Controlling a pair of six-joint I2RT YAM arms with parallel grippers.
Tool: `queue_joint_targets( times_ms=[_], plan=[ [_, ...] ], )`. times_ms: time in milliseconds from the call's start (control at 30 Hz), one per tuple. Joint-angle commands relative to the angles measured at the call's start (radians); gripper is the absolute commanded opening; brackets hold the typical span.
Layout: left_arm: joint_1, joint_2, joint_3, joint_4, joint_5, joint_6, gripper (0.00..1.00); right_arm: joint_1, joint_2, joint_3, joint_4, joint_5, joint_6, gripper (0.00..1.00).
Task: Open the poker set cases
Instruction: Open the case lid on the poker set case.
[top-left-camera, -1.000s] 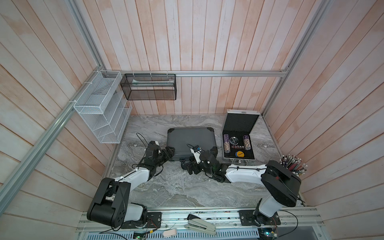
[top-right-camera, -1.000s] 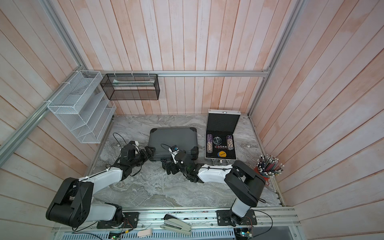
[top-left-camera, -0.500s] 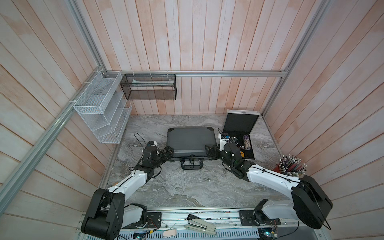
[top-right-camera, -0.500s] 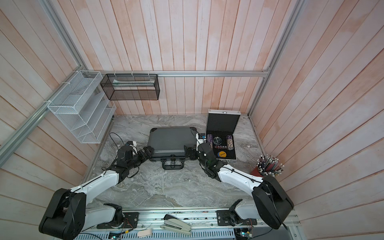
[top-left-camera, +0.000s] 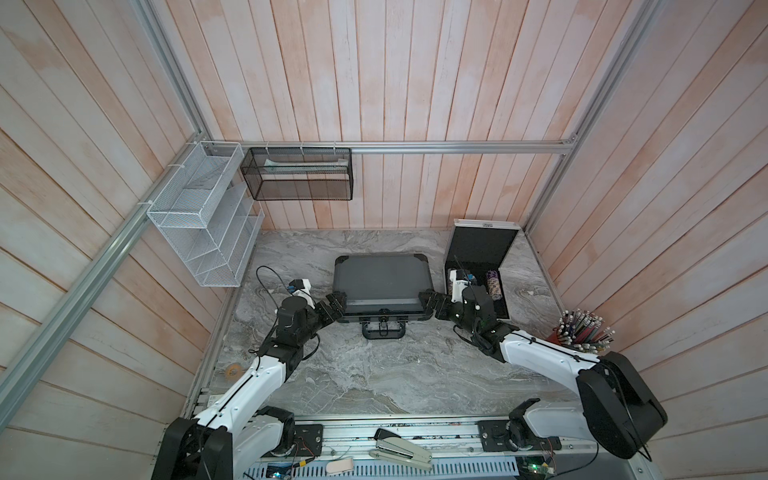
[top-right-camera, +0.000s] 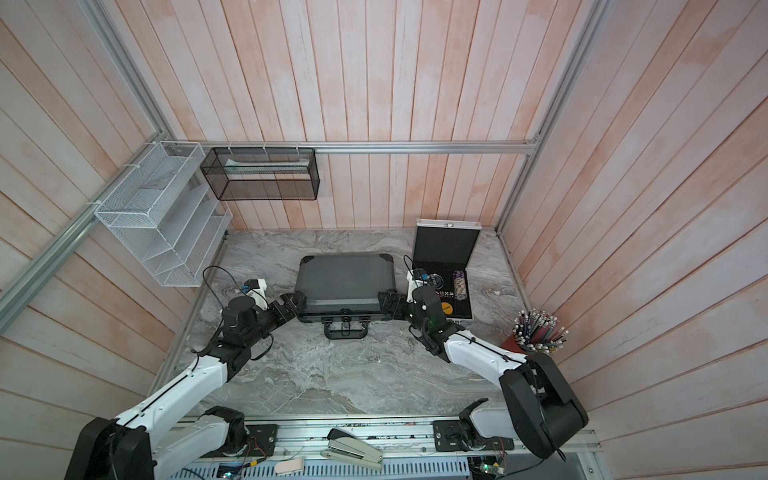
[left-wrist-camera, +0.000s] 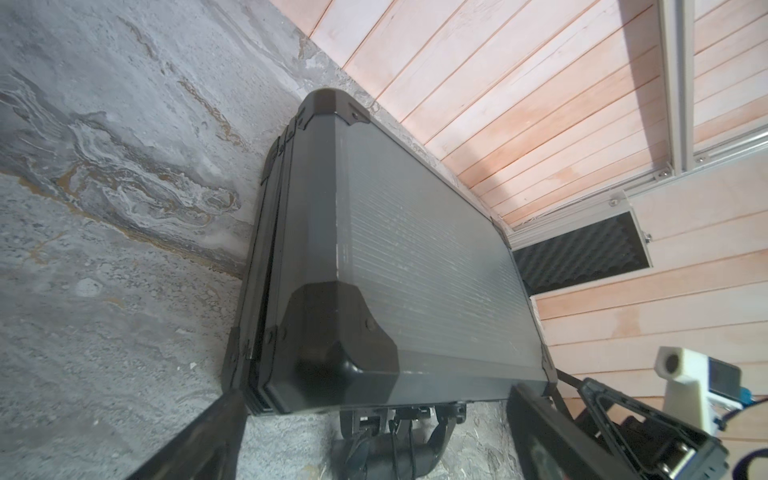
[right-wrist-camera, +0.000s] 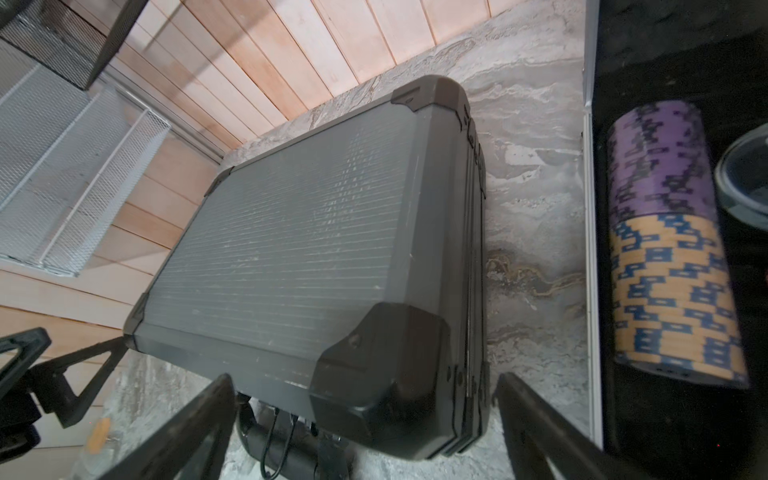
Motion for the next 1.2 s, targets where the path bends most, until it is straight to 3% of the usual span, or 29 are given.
queue_joint_targets(
  times_ms=[0, 333, 600, 900, 1167],
  plan=[
    [-0.02, -0.055, -0.01, -0.033, -0.057, 0.07, 1.0, -0.038, 0.028, -0.037, 0.083, -0.119, 0.082, 0.98],
    [-0.079, -0.099, -0.006, -0.079, -0.142, 0.136, 1.0, -0.049, 0.152, -0.001, 0.215, -0.302, 0.136, 0.99],
    [-0.082, -0.108, -0.006, -0.098, -0.169, 0.166, 1.0, -0.046, 0.17, 0.013, 0.323, -0.369, 0.212, 0.99],
    [-0.085, -0.093, -0.005, -0.154, -0.203, 0.188, 0.98, -0.036, 0.127, 0.097, 0.252, -0.37, 0.185, 0.98],
    [-0.084, 0.02, 0.044, -0.189, -0.23, 0.211, 0.91, -0.035, 0.166, 0.232, 0.171, -0.376, 0.134, 0.98]
  ],
)
